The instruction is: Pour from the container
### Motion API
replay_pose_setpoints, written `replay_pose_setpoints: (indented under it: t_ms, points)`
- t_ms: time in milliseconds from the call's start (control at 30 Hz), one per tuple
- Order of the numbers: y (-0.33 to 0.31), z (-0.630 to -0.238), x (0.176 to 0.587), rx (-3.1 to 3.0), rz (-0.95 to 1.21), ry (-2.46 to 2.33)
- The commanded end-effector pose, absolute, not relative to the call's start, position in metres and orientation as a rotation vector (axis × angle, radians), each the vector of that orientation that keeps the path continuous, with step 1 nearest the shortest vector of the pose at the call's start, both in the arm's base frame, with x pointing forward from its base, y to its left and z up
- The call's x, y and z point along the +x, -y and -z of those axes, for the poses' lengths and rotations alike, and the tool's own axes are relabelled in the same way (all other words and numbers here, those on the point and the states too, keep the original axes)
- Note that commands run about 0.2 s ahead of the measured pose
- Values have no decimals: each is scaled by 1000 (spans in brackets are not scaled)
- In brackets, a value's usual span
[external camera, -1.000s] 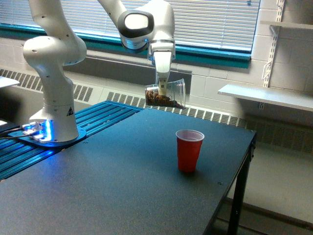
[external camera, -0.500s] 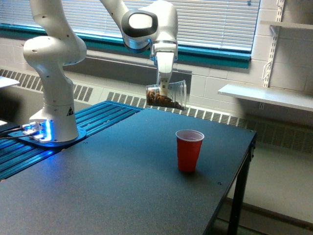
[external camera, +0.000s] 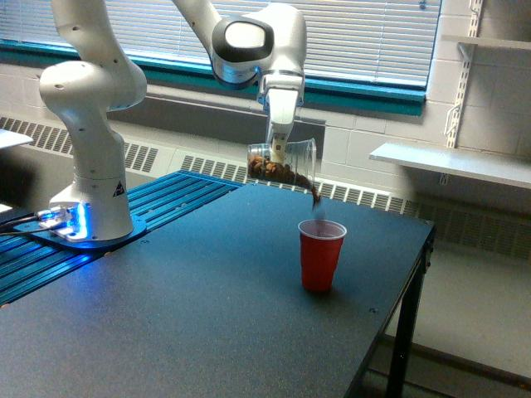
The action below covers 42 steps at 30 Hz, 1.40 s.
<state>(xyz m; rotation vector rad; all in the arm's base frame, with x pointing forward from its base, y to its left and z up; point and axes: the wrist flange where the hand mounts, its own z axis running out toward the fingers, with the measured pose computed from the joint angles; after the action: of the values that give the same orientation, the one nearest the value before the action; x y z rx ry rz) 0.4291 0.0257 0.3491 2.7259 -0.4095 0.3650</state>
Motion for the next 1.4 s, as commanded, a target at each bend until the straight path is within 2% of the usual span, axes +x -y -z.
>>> replay_pose_setpoints:
  t_ms: [33, 1400]
  points:
    - [-33, -349, 431, 2711, -366, 414]
    - [-47, -341, 437, 2650, -267, 395]
